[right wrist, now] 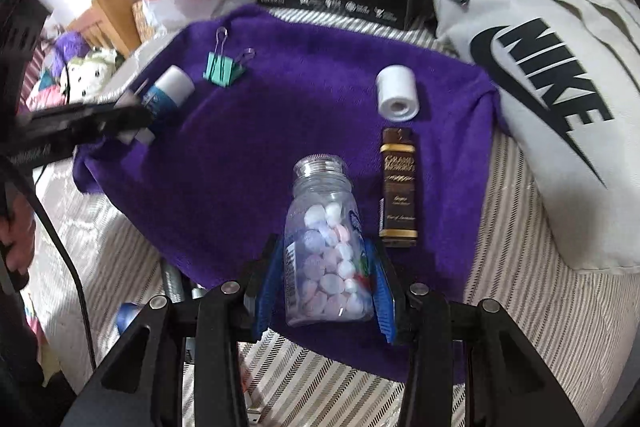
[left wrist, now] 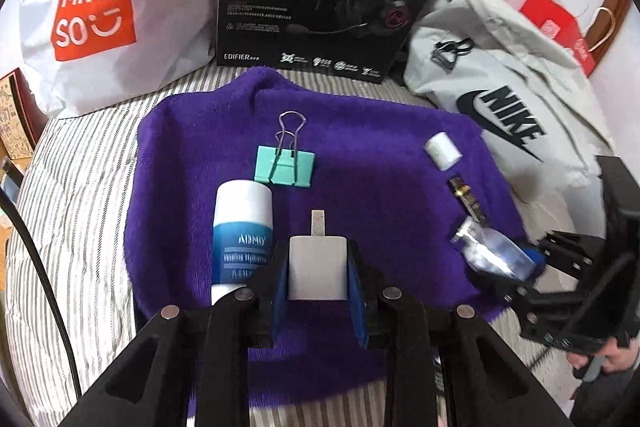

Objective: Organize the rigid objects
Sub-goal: 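Lower the white cube and tablet jar onto the towel and open both tools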

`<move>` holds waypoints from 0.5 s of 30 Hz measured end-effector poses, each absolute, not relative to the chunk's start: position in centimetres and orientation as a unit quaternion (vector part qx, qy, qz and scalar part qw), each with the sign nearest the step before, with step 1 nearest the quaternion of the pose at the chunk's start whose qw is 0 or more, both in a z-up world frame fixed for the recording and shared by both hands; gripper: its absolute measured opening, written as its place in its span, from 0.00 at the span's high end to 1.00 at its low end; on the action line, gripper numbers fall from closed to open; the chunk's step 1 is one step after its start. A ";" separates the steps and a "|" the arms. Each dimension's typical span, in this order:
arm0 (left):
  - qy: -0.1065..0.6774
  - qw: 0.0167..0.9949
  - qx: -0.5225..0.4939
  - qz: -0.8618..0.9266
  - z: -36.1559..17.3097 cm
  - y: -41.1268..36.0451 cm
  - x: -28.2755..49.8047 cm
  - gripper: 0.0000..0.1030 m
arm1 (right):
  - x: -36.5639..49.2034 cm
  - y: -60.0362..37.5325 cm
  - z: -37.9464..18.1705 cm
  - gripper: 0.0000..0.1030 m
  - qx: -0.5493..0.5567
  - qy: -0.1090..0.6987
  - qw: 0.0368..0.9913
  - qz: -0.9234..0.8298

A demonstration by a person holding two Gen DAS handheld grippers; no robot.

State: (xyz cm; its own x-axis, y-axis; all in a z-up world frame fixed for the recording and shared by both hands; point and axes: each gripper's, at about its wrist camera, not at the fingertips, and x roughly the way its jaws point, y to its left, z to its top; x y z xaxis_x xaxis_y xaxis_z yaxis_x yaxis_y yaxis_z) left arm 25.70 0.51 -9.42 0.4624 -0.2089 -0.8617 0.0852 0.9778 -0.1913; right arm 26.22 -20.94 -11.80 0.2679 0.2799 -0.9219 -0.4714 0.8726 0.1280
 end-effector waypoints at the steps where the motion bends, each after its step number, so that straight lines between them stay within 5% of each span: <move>1: 0.513 0.852 -0.057 -0.083 -9.7 0.4 26.0 0.75 | 26.3 -20.9 -11.9 0.60 -0.086 0.557 0.791 0.237; 15: 0.524 0.851 0.011 -0.034 -12.2 -2.0 28.8 0.75 | 26.9 -21.4 -12.7 0.60 -0.075 0.552 0.797 0.233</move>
